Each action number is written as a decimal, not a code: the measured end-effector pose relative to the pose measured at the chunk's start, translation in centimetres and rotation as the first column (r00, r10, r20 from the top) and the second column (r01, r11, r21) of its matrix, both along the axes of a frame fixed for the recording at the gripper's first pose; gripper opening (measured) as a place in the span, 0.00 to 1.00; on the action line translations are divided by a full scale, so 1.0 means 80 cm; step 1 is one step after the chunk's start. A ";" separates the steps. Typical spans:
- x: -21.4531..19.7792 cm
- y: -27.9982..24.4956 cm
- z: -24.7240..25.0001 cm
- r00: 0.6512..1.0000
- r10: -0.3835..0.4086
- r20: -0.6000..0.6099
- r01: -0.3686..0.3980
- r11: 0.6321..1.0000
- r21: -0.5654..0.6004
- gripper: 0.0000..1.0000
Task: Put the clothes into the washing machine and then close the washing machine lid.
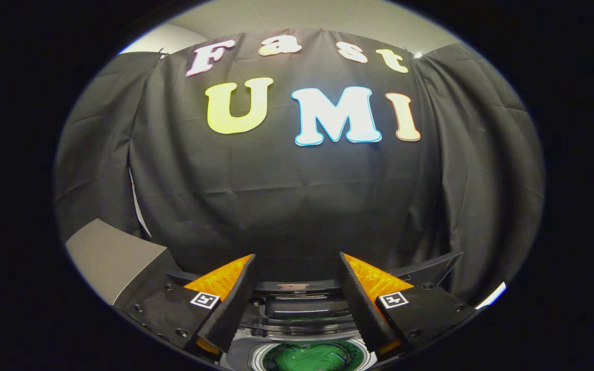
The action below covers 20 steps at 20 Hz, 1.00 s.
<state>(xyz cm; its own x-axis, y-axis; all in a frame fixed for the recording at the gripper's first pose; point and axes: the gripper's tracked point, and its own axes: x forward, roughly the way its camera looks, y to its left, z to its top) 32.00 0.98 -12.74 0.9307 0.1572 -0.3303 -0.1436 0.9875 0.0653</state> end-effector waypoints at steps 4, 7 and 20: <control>-0.016 -0.003 0.000 1.000 -0.004 0.001 0.004 1.000 -0.001 0.96; -0.031 -0.005 0.001 1.000 -0.006 0.006 0.006 1.000 -0.002 0.96; -0.089 -0.012 -0.006 1.000 -0.009 0.008 0.009 1.000 -0.011 0.96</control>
<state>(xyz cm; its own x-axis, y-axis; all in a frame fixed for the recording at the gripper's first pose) 24.85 0.01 -13.21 0.9346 0.1450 -0.3249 -0.1351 0.9894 0.0529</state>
